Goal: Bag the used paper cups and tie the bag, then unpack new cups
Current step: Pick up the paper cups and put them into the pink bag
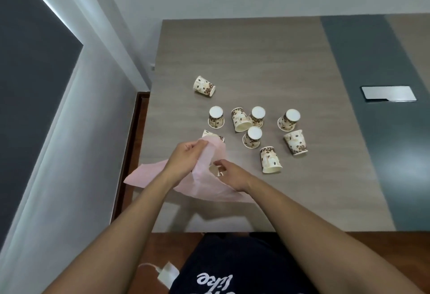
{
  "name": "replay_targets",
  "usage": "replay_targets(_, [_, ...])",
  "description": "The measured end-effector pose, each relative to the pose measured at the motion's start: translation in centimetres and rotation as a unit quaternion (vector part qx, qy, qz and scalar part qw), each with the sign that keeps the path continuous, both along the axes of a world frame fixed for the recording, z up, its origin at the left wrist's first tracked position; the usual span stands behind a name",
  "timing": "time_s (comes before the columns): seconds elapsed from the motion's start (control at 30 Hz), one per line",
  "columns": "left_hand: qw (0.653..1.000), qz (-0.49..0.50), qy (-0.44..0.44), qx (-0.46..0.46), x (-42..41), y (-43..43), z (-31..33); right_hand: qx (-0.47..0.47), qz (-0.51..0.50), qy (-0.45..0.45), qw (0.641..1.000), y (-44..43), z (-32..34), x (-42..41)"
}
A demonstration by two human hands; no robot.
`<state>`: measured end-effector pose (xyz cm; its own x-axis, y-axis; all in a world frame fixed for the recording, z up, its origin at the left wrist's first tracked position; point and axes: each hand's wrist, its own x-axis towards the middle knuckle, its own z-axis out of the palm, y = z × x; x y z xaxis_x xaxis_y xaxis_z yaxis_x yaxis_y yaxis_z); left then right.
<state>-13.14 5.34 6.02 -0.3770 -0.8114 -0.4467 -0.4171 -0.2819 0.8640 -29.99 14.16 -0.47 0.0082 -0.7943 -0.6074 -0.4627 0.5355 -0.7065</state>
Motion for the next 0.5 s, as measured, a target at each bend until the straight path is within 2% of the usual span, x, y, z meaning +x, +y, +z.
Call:
replay_targets(0.13, [1.000, -0.006, 0.013, 0.000, -1.4, 0.3, -0.6, 0.028, -0.018, -0.021, 0.999, 0.7, 0.9, -2.6])
replay_targets(0.27, [0.999, -0.008, 0.044, 0.022, -2.1, 0.3, -1.1, 0.015, -0.093, -0.025, 0.995, 1.3, 0.8, -8.1])
replay_targets(0.4, [0.996, 0.008, 0.069, 0.048, -3.1, 0.4, -1.5, -0.035, -0.150, 0.143, 0.978, 2.1, 0.4, -13.4])
replay_targets(0.5, [0.997, 0.004, 0.062, 0.052, -4.2, 0.5, -1.5, 0.048, -0.131, 0.223, 0.965, 2.7, -1.6, -16.0])
